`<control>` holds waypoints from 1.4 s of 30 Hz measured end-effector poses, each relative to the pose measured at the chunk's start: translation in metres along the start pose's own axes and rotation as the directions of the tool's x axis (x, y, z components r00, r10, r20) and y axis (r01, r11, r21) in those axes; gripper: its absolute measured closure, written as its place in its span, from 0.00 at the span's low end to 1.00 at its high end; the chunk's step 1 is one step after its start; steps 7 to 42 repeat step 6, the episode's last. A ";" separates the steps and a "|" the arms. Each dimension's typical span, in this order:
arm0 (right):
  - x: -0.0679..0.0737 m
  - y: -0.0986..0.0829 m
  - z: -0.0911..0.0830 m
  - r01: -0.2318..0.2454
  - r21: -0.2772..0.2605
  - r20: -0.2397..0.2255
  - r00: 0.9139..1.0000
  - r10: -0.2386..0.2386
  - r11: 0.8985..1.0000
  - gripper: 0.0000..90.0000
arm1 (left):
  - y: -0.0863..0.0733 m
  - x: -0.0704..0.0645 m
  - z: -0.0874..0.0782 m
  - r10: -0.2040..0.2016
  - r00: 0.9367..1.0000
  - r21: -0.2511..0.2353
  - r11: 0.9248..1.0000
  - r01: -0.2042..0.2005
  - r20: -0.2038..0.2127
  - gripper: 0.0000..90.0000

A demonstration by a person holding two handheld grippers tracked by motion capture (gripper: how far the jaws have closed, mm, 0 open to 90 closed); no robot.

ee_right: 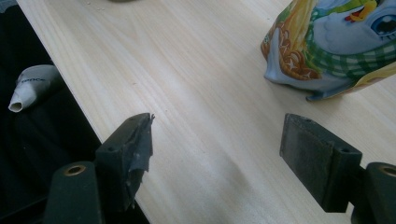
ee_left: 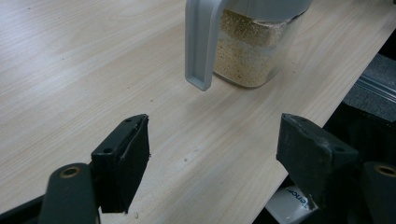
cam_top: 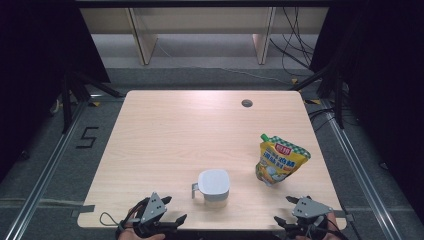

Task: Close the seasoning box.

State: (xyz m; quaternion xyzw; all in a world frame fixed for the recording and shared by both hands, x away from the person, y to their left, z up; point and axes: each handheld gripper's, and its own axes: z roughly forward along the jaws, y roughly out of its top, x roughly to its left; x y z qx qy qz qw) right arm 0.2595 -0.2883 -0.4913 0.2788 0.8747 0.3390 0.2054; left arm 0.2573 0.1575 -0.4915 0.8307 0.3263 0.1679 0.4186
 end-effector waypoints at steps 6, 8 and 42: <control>0.000 0.000 0.000 0.001 0.001 0.000 1.000 -0.001 1.000 0.29 | 0.001 0.002 0.001 0.015 1.000 -0.017 1.000 -0.015 0.003 0.28; 0.000 0.000 0.000 0.001 0.001 0.000 1.000 -0.001 1.000 0.29 | 0.001 0.002 0.001 0.015 1.000 -0.017 1.000 -0.015 0.003 0.28; 0.000 0.000 0.000 0.001 0.001 0.000 1.000 -0.001 1.000 0.29 | 0.001 0.002 0.001 0.015 1.000 -0.017 1.000 -0.015 0.003 0.28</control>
